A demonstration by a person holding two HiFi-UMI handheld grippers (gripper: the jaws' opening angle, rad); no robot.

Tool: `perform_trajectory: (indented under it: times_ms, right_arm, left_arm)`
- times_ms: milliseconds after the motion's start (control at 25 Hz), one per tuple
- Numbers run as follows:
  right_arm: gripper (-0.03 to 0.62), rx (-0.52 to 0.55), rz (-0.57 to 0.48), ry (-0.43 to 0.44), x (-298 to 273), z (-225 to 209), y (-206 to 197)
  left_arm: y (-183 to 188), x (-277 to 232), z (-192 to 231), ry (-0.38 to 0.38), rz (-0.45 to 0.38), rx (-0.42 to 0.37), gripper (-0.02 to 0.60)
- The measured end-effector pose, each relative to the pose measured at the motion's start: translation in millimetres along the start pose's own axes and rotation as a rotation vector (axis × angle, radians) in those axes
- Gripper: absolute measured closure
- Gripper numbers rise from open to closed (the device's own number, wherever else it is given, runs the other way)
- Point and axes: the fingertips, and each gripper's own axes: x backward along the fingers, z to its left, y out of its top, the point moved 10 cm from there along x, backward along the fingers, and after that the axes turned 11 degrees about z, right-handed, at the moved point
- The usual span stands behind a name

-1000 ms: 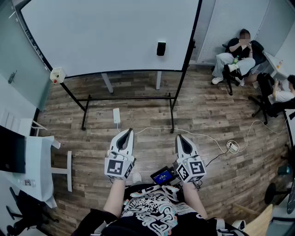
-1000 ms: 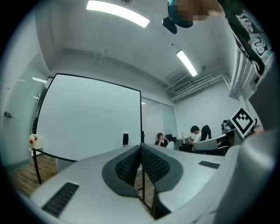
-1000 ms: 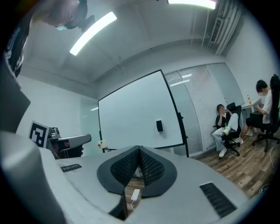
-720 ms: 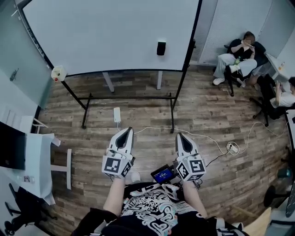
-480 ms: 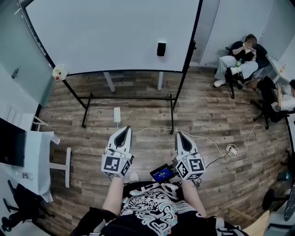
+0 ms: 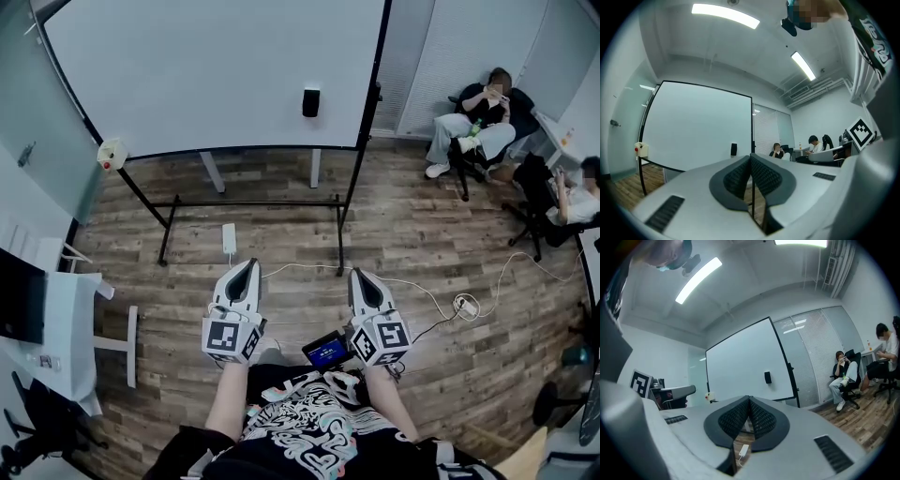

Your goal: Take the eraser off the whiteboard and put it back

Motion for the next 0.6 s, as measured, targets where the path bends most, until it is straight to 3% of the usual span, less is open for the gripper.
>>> perform_trajectory:
  times_ms: [240, 600]
  right_arm:
    - [0.58, -0.007, 0.007, -0.006, -13, -5, 0]
    - [0.58, -0.003, 0.019, -0.043, -62, -32, 6]
  left_arm:
    - [0, -15, 7, -0.002, 0.01, 0.0, 0.559]
    - [-6, -78, 30, -0.041, 0.011, 0.004, 0.559]
